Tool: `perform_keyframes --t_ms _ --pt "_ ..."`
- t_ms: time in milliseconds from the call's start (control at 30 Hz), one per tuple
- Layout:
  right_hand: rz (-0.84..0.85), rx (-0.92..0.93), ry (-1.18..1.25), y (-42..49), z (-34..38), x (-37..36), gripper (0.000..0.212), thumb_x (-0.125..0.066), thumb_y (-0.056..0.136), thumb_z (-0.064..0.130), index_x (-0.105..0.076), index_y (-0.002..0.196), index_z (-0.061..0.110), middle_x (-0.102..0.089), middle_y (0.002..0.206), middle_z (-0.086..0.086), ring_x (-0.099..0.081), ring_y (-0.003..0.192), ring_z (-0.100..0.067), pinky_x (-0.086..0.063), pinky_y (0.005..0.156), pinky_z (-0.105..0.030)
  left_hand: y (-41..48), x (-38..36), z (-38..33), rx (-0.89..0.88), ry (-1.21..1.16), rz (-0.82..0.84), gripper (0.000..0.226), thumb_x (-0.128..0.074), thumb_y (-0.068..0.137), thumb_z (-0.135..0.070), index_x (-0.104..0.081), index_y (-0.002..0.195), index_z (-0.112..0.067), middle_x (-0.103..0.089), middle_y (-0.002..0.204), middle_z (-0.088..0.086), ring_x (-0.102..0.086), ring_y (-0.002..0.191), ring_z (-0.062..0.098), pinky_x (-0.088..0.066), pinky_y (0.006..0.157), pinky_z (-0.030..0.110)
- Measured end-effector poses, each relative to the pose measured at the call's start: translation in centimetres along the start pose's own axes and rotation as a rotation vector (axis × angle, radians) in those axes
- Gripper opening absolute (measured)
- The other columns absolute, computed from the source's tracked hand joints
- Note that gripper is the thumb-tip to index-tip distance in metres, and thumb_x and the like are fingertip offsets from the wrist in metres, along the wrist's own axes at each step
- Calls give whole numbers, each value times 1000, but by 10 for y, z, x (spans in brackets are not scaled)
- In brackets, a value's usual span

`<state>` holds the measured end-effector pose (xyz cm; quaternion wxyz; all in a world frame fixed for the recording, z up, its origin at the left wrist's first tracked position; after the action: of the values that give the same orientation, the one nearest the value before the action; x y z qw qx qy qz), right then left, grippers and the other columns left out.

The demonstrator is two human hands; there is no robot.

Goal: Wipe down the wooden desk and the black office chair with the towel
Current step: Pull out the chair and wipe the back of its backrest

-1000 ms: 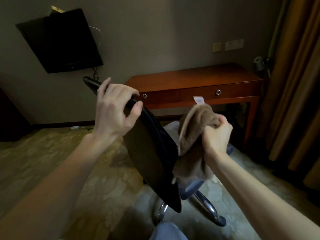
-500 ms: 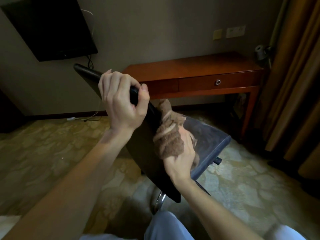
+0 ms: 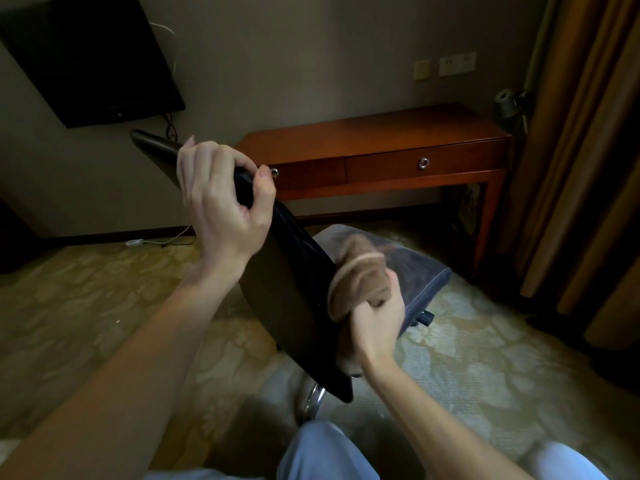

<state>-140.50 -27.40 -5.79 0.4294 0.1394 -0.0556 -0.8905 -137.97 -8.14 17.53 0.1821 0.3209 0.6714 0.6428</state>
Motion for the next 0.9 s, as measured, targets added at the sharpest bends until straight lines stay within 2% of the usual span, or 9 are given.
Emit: perform_keyframes --t_ms 167,267,333,400,467,567,667,800,900 --pt "104 472 -99 -24 58 -41 51 -61 89 33 -55 140 25 -55 137 20 -50 133 -5 -36 113 -25 -5 -3 -5 -6 -27 -63 30 -53 95 -27 -58 80 -1 -56 82 19 -57 86 38 -34 111 61" --pt "51 428 -95 -30 29 -37 44 -59 89 41 -54 132 35 -47 135 37 -52 126 -6 -37 110 -19 -6 1 -7 -21 -65 -160 31 -48 96 -24 -56 75 -3 -53 75 16 -52 82 29 -40 100 65" --pt "24 347 -90 -28 5 -33 38 -60 87 41 -57 125 35 -48 128 29 -52 120 3 -39 104 -13 -5 1 -9 -23 -75 -199 32 -44 96 -23 -54 73 -4 -52 73 15 -48 80 24 -42 91 67" --pt "3 280 -155 -30 -21 -25 40 -62 89 35 -64 126 19 -50 118 17 -48 117 16 -33 100 -2 -5 -2 -9 -29 -80 -203 31 -43 96 -21 -54 73 -4 -51 73 14 -46 81 23 -43 85 68" --pt "22 202 -283 -33 -50 -11 28 -66 91 19 -71 118 13 -56 109 9 -55 111 10 -29 97 1 -6 -1 -5 -33 -79 -209 29 -42 96 -21 -53 74 -5 -51 74 15 -46 81 24 -43 83 68" --pt "152 29 -459 -29 -90 10 13 -60 89 23 -72 86 24 -68 88 6 -68 87 -20 -45 85 -22 -10 0 2 -41 -79 -210 28 -41 97 -20 -53 76 -5 -51 75 18 -46 82 27 -43 88 65" --pt "245 -81 -531 -17 -95 18 27 -41 77 50 -50 59 32 -59 61 12 -55 60 -3 -39 68 -27 -6 1 2 -10 -64 -180 28 -41 97 -20 -54 78 -4 -51 76 19 -48 83 29 -43 92 63" --pt "111 -147 -201 -16 -55 11 18 -59 92 25 -68 77 26 -71 79 4 -69 80 -16 -57 82 -46 -8 4 0 -31 -48 -187 30 -42 99 -21 -55 78 -3 -53 78 17 -47 84 24 -43 85 69" --pt "104 4 87 -3 13 -20 10 -61 94 19 -71 95 15 -73 94 -1 -69 89 -14 -57 89 -42 -10 4 -7 -42 -71 -192 30 -44 99 -21 -56 78 -3 -53 78 17 -47 85 23 -43 84 70"
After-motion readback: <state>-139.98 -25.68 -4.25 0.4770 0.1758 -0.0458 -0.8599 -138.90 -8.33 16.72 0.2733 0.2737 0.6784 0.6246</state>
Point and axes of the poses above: each hand's wrist, its own y-axis towards the middle knuckle, its own x-axis out of the back of the hand, z = x × y, the point moved 8 cm from there along y, towards the middle knuckle
